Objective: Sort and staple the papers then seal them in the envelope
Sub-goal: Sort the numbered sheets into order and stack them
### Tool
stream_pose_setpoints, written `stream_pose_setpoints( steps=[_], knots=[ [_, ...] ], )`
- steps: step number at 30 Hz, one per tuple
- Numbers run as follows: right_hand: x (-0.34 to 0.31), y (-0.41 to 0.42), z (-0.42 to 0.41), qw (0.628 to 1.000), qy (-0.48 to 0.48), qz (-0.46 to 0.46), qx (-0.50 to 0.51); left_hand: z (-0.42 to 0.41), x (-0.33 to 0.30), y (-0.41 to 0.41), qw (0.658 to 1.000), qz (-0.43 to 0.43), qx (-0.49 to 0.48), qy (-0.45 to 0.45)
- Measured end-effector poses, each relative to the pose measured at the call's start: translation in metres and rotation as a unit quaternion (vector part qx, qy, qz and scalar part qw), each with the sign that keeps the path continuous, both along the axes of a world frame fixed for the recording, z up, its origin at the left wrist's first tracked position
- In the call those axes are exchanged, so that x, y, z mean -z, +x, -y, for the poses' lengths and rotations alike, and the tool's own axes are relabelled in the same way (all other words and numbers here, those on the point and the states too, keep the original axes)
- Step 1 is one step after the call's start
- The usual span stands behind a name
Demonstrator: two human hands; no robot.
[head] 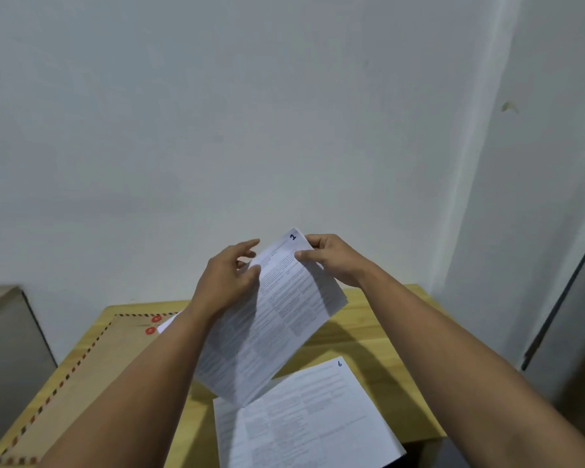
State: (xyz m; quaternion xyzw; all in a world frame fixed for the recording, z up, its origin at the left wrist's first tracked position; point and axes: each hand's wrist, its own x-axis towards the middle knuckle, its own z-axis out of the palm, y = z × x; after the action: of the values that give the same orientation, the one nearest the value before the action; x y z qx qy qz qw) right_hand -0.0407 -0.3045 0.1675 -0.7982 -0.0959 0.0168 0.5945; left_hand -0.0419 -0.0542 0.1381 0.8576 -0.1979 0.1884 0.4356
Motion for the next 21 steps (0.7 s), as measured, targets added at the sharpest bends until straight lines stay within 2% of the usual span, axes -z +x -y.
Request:
stream_pose_setpoints(
  steps=[2,5,6,8,11,14,18,21],
  knots=[
    [0.005,-0.002,0.003,1.0,0.007,-0.008,0.026,-0.001,-0.002,0.001,0.999,-0.034,0.013,0.018],
    [0.022,-0.002,0.013,0.993,0.005,-0.026,0.117,-0.003,-0.001,0.001,0.998,-0.037,0.004,0.044],
    [0.031,-0.003,0.017,0.987,-0.011,-0.042,0.156,-0.005,0.0,0.001,0.998,-0.037,-0.001,0.046],
    [0.056,-0.008,0.03,0.966,-0.117,-0.097,0.21,-0.008,0.004,0.001,0.998,-0.04,-0.011,0.051],
    [0.101,-0.027,0.042,0.911,-0.294,-0.245,0.156,-0.015,0.014,0.002,0.996,-0.045,-0.019,0.071],
    [0.137,-0.041,0.039,0.857,-0.408,-0.295,0.113,-0.018,0.024,0.003,0.996,-0.048,-0.019,0.078],
    [0.158,-0.048,0.024,0.836,-0.462,-0.276,0.108,-0.017,0.033,0.002,0.996,-0.041,-0.021,0.079],
    [0.156,-0.047,0.014,0.815,-0.483,-0.304,0.099,-0.017,0.037,0.004,0.996,-0.04,-0.024,0.08]
  ],
)
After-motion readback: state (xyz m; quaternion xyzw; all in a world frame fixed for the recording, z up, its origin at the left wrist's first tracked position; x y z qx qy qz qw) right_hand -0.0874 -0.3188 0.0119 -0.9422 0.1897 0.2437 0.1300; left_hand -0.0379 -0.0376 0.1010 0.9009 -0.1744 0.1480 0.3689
